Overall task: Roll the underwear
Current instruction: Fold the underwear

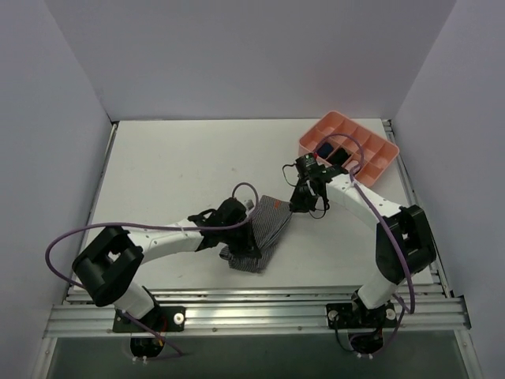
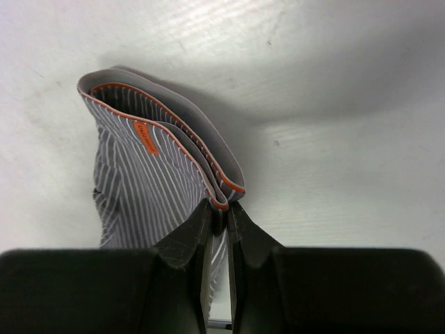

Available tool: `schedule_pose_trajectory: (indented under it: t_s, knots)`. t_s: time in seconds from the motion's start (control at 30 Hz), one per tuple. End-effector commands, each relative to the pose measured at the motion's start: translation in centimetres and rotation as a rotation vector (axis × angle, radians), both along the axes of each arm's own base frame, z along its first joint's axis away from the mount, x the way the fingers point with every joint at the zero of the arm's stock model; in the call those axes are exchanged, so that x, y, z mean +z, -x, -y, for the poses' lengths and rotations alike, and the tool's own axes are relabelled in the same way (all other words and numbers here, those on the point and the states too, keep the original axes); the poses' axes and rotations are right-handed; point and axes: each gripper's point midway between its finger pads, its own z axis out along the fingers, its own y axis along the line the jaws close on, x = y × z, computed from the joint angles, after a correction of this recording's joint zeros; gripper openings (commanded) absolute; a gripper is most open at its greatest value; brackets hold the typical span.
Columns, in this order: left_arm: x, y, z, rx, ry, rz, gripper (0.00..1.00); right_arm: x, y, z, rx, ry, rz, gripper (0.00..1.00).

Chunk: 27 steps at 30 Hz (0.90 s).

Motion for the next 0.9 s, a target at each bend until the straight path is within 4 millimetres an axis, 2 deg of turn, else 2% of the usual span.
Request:
schedule_pose_trajectory:
  t_s: [0.0,0.03,0.07,0.17,0.33,0.57,0.73,0.87]
  knots:
    - [3.0,-1.7,1.2,-0.010,0.183,0.036,0.02,1.5,-1.0,-1.2,-0.037,-0.048,-0.022,0.00]
    - [3.0,-1.5,1.1,-0.022,0.205,0.017,0.02,2.2,-1.9,-1.7,-0.041,-0.066,-0.004,0.00]
    - [3.4,-2.4,1.2,-0.011,0.240,0.036,0.02,2.2,-2.1,-2.1,-0.039,-0.079,-0.012,0.00]
    - [3.0,-2.9,0.6,-0.012,0.251,0.016,0.02,2.6,-3.4,-3.3,-0.046,-0.111,-0.007,0.00]
    - [2.9,-3.5,-0.4,-0.022,0.258,0.021,0.03,2.5,-4.7,-4.6,-0.018,-0.120,-0.017,0.00]
    - [3.6,-4.2,0.1,-0.029,0.279,0.029,0.03,1.2,-4.8,-4.6,0.045,-0.089,-0.033,0.00]
    - [4.3,-4.9,0.5,-0.030,0.302,0.036,0.03,1.8,-4.7,-4.5,0.055,-0.080,-0.037,0.00]
    - [4.1,-4.8,0.9,-0.037,0.295,0.027,0.03,1.4,-4.3,-2.6,0.055,-0.012,-0.041,0.00]
